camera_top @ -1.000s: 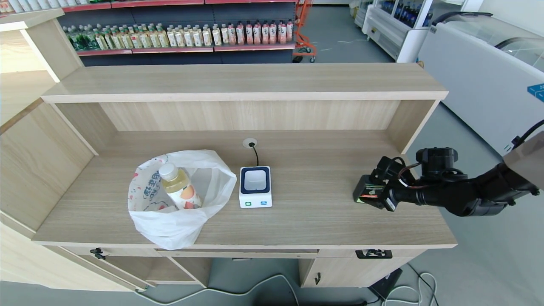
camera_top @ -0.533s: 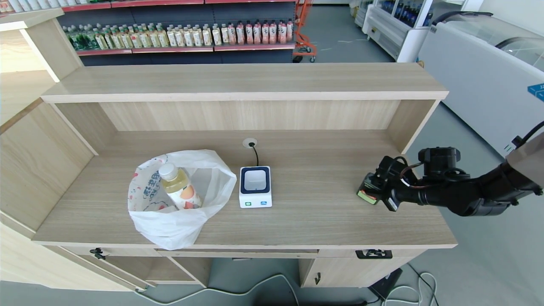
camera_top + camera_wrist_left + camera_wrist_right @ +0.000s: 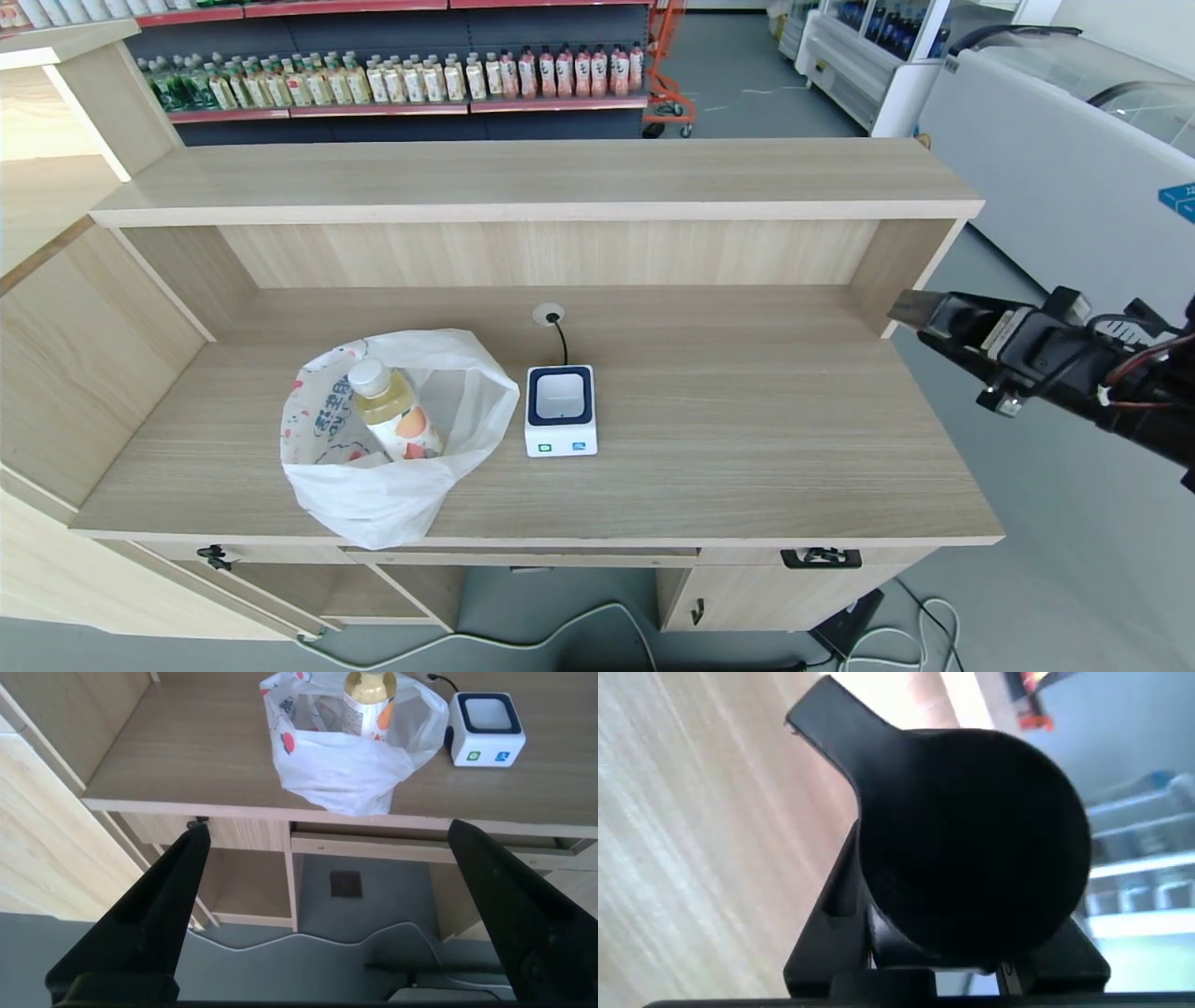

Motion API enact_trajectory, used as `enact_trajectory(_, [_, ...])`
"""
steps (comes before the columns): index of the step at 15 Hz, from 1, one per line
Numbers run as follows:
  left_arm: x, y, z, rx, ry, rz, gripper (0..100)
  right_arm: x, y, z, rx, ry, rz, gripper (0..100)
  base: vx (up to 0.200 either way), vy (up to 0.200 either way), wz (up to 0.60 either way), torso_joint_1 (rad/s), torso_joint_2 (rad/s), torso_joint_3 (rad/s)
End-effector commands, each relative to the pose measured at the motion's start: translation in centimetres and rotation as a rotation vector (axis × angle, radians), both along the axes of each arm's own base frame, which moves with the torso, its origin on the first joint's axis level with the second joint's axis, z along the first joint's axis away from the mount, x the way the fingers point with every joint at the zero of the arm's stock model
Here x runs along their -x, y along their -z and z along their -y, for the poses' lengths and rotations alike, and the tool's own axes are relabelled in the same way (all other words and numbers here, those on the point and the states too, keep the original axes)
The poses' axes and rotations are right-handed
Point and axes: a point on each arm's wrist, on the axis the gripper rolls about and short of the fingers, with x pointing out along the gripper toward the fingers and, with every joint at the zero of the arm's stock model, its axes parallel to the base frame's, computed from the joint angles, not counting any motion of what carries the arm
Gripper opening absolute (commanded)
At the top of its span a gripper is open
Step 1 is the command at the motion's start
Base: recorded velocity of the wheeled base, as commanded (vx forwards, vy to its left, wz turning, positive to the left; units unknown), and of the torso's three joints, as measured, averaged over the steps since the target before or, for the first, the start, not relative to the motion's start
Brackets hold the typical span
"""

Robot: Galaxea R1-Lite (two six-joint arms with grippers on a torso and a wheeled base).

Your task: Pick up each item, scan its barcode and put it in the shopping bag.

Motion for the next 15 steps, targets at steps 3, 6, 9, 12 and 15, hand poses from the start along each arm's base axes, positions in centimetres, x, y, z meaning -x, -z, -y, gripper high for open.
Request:
enact_trajectory(3, [0.0, 0.0, 0.0, 0.001, -0.001, 0.001, 100, 5.5, -4.7, -5.1, 0.413, -0.332, 0.650, 0, 0.000, 0.000, 0.00, 0.000, 0.00, 0.000])
enact_trajectory(6, [0.0, 0.0, 0.0, 0.001, -0.001, 0.001, 100, 7.4, -5.7, -6.2, 0.570, -0.535, 0.984, 0, 0.000, 0.000, 0.00, 0.000, 0.00, 0.000])
enact_trajectory(9, [0.0, 0.0, 0.0, 0.001, -0.001, 0.001, 100, 8.4, -6.2, -6.2, 0.702, -0.583, 1.197, 0, 0.000, 0.000, 0.00, 0.000, 0.00, 0.000])
enact_trajectory(12, [0.0, 0.0, 0.0, 0.001, -0.001, 0.001, 100, 9.5, -6.8, -6.0, 0.739, -0.582, 1.271, 0, 0.000, 0.000, 0.00, 0.000, 0.00, 0.000])
enact_trajectory(15, [0.0, 0.0, 0.0, 0.001, -0.001, 0.001, 100, 11.7, -7.2, -5.7, 0.761, -0.590, 1.334, 0, 0.000, 0.000, 0.00, 0.000, 0.00, 0.000])
